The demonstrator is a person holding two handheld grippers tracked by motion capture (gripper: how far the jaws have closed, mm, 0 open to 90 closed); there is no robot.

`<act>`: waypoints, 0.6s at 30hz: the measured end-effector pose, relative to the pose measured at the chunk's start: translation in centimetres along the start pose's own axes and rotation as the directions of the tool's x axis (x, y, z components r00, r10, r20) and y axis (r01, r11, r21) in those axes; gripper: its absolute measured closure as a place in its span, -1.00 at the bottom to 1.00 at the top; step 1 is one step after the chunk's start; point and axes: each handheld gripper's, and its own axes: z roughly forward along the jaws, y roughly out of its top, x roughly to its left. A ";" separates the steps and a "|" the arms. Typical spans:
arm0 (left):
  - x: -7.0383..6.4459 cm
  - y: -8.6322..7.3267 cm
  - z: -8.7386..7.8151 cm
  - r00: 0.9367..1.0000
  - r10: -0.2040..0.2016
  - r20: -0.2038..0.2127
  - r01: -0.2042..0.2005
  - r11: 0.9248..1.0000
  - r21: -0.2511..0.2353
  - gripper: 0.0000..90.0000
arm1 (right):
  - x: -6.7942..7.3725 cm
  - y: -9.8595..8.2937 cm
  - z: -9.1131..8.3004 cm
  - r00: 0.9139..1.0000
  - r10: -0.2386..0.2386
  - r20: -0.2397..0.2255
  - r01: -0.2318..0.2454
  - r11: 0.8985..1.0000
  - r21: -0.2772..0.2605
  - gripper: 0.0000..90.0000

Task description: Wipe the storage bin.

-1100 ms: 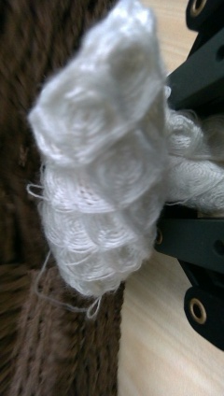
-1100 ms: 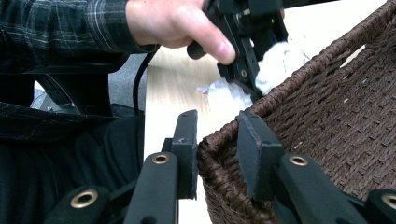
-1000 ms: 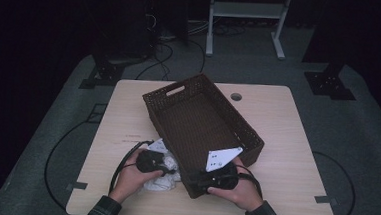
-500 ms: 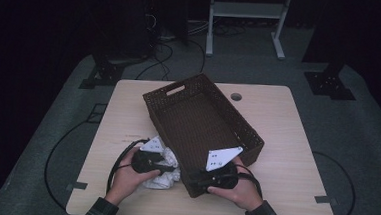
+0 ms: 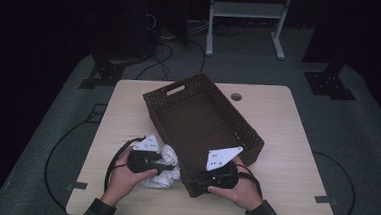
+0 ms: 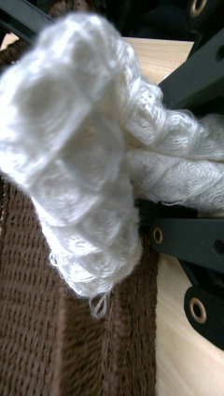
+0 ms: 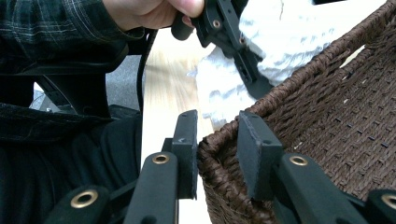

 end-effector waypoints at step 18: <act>-0.3 -1.4 3.8 0.999 0.016 0.031 -0.021 0.990 0.141 0.53 | -0.1 -0.1 0.0 1.000 0.005 0.000 -0.005 1.000 -0.003 0.52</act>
